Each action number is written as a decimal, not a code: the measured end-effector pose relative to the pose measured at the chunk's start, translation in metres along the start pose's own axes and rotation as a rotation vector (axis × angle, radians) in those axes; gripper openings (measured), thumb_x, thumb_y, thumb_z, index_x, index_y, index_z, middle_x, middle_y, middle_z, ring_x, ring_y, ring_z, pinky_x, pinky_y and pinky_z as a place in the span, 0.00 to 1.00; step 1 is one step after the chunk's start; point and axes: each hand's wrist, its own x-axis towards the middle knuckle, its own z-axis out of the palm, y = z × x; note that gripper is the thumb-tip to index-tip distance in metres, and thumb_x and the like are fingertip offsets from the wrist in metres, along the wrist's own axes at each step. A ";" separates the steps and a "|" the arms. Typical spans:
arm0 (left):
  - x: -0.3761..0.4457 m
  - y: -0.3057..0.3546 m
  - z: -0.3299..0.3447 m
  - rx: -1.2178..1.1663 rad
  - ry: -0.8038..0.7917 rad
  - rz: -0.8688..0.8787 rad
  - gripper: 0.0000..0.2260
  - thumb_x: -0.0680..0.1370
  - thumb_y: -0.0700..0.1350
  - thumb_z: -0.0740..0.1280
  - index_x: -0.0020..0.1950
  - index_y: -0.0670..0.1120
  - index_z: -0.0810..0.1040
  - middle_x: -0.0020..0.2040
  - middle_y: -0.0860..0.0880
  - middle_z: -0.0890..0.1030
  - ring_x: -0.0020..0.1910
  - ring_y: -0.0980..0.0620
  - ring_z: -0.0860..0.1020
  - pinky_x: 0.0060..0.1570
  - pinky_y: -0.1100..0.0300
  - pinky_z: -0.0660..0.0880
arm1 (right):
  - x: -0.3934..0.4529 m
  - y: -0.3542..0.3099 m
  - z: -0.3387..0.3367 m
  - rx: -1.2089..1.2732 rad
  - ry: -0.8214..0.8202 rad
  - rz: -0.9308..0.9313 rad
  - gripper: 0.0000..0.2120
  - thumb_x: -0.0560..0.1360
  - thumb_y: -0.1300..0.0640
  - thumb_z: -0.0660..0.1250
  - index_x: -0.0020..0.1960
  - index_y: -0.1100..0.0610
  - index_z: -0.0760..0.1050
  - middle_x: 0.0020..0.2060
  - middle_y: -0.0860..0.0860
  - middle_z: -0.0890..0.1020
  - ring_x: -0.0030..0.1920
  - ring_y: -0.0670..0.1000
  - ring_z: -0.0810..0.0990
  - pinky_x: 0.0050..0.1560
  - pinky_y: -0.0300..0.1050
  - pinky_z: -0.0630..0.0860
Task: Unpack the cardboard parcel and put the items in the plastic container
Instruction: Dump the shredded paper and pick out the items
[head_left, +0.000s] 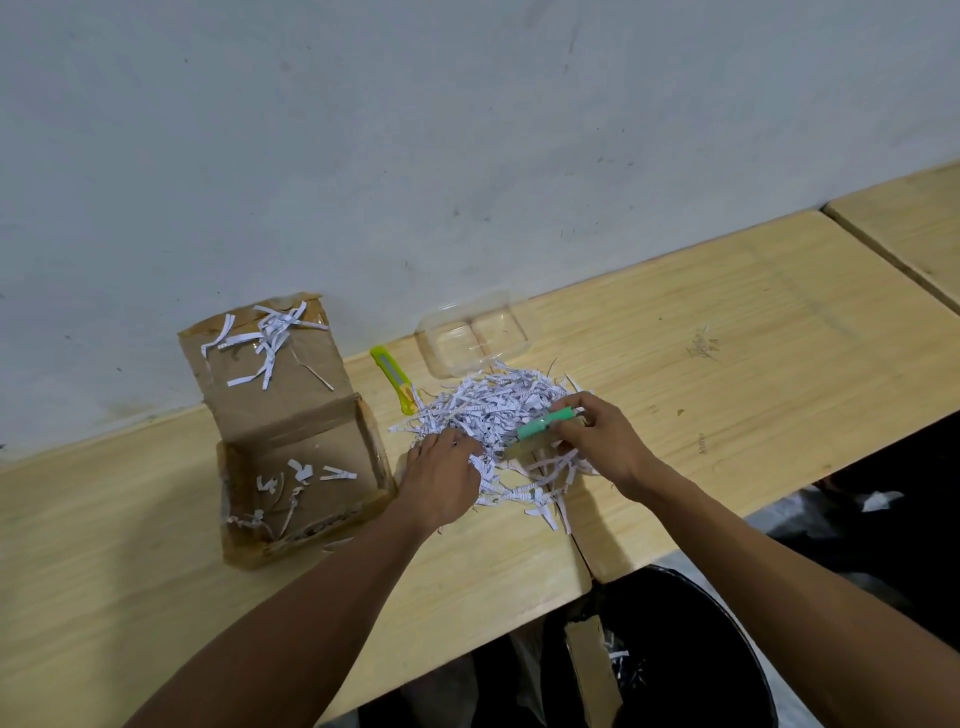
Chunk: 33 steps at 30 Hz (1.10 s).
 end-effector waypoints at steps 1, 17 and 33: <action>0.000 0.000 0.001 -0.003 0.004 -0.002 0.17 0.78 0.45 0.58 0.65 0.54 0.74 0.66 0.51 0.72 0.66 0.46 0.68 0.63 0.50 0.64 | 0.001 -0.002 -0.003 0.036 0.017 0.013 0.05 0.75 0.63 0.68 0.51 0.60 0.78 0.40 0.57 0.82 0.33 0.51 0.80 0.30 0.37 0.72; 0.006 -0.014 0.015 -0.107 0.228 0.166 0.14 0.73 0.44 0.59 0.53 0.47 0.81 0.50 0.46 0.80 0.47 0.41 0.80 0.41 0.52 0.77 | 0.111 0.043 -0.062 -0.134 0.520 0.105 0.06 0.74 0.58 0.70 0.46 0.52 0.72 0.42 0.58 0.81 0.40 0.57 0.78 0.43 0.55 0.77; -0.001 -0.004 0.000 -0.070 0.365 0.211 0.17 0.71 0.38 0.63 0.55 0.51 0.80 0.55 0.48 0.77 0.54 0.45 0.72 0.51 0.50 0.73 | 0.082 0.035 -0.011 -0.717 0.476 -0.494 0.13 0.76 0.57 0.62 0.58 0.57 0.77 0.56 0.58 0.77 0.57 0.62 0.73 0.54 0.54 0.69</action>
